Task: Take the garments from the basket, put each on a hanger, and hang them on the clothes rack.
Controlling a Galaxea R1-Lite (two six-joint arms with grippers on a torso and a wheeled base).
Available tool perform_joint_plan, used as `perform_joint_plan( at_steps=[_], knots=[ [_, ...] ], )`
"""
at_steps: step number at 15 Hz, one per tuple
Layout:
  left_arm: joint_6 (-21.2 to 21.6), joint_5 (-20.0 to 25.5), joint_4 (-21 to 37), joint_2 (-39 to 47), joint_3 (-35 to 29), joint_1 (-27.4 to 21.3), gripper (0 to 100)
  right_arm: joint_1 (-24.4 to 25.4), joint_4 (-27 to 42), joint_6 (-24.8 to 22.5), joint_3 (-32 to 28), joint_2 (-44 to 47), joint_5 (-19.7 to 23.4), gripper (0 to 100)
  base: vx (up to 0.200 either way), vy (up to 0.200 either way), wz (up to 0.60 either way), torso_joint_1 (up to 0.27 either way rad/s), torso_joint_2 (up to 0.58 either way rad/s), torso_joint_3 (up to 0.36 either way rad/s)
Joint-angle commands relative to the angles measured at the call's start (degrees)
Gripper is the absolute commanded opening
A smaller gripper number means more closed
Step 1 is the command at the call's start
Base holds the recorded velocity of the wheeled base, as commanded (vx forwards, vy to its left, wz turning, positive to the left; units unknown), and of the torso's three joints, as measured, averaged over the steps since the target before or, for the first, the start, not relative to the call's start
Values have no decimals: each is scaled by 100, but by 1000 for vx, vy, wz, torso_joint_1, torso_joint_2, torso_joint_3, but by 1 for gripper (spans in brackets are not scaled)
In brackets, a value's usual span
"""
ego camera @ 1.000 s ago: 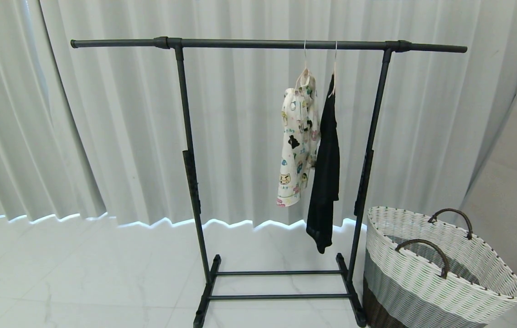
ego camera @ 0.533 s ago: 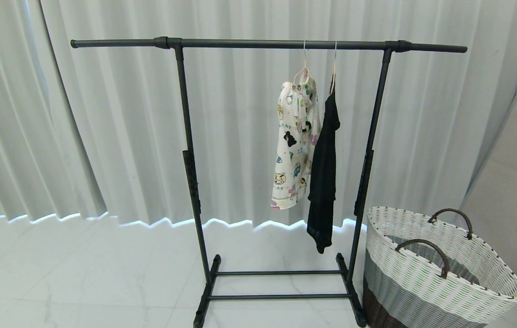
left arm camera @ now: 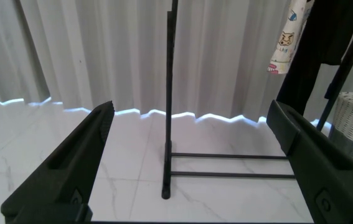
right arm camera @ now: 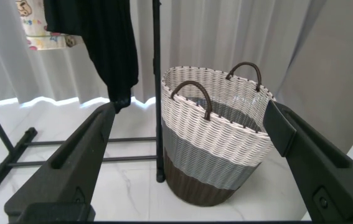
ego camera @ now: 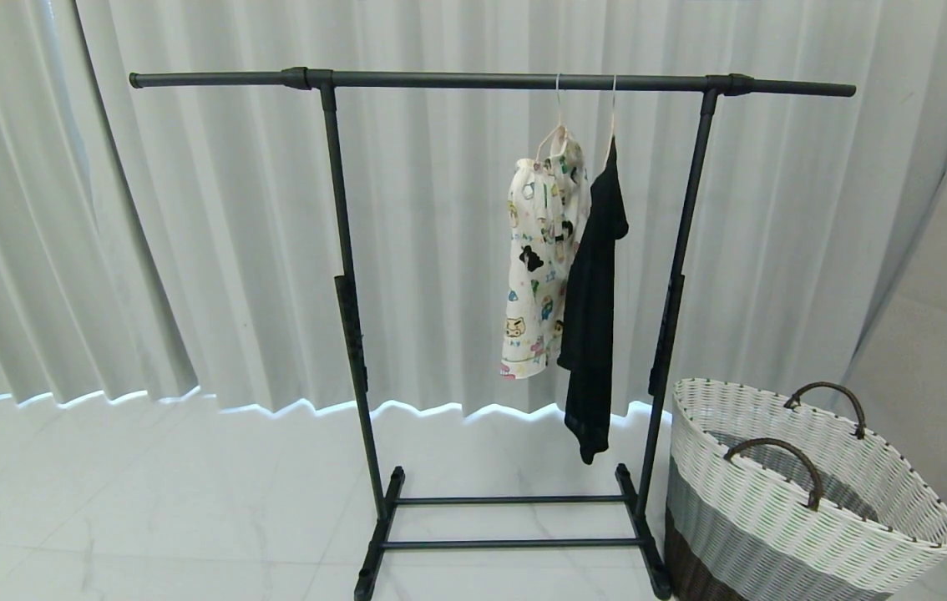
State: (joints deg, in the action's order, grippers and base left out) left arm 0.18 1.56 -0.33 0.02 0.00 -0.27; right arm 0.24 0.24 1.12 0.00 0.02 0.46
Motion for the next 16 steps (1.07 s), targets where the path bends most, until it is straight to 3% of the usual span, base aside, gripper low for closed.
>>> perform_joint_plan(
  at_steps=[1,16],
  knots=[
    [-1,2,-2,-2,0,0,100,2,2,2,0,-2,-2,100,0,0,0,0,0,0],
    [-1,2,-2,-2,0,0,100,2,2,-42,-9,-2,-2,100,0,0,0,0,0,0]
  ],
)
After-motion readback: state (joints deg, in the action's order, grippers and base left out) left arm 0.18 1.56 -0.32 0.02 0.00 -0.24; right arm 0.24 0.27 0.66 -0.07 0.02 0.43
